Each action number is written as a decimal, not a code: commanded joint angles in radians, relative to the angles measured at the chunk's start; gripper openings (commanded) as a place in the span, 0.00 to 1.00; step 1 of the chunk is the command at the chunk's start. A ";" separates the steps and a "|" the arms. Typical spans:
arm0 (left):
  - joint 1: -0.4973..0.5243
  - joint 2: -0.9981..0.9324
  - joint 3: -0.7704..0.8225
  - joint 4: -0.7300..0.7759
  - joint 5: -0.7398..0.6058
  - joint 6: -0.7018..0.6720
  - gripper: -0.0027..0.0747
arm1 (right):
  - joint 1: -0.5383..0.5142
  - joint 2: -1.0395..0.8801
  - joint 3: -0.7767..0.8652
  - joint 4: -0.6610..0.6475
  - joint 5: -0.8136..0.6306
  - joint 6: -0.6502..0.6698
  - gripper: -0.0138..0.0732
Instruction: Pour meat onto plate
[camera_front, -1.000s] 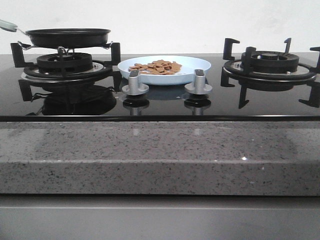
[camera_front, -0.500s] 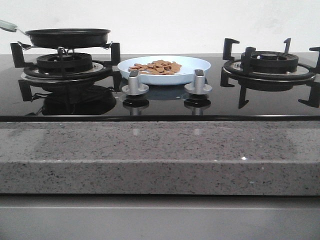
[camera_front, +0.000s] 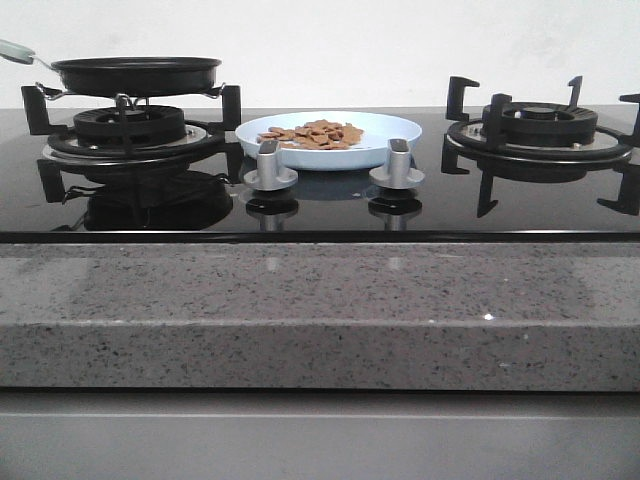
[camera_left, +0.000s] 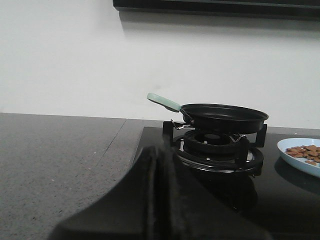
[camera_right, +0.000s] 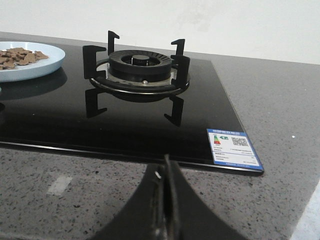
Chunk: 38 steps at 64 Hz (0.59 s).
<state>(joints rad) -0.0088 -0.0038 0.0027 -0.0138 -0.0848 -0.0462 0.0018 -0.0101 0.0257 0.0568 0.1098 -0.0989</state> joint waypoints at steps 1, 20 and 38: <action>0.000 -0.017 0.007 0.000 -0.085 -0.011 0.01 | -0.005 -0.017 -0.005 0.006 -0.087 -0.009 0.08; 0.000 -0.017 0.007 0.000 -0.085 -0.011 0.01 | -0.005 -0.017 -0.005 0.005 -0.144 0.061 0.08; 0.000 -0.017 0.007 0.000 -0.085 -0.011 0.01 | -0.005 -0.017 -0.005 0.005 -0.161 0.063 0.08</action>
<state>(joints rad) -0.0088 -0.0038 0.0027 -0.0138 -0.0848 -0.0462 0.0000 -0.0101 0.0257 0.0585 0.0377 -0.0365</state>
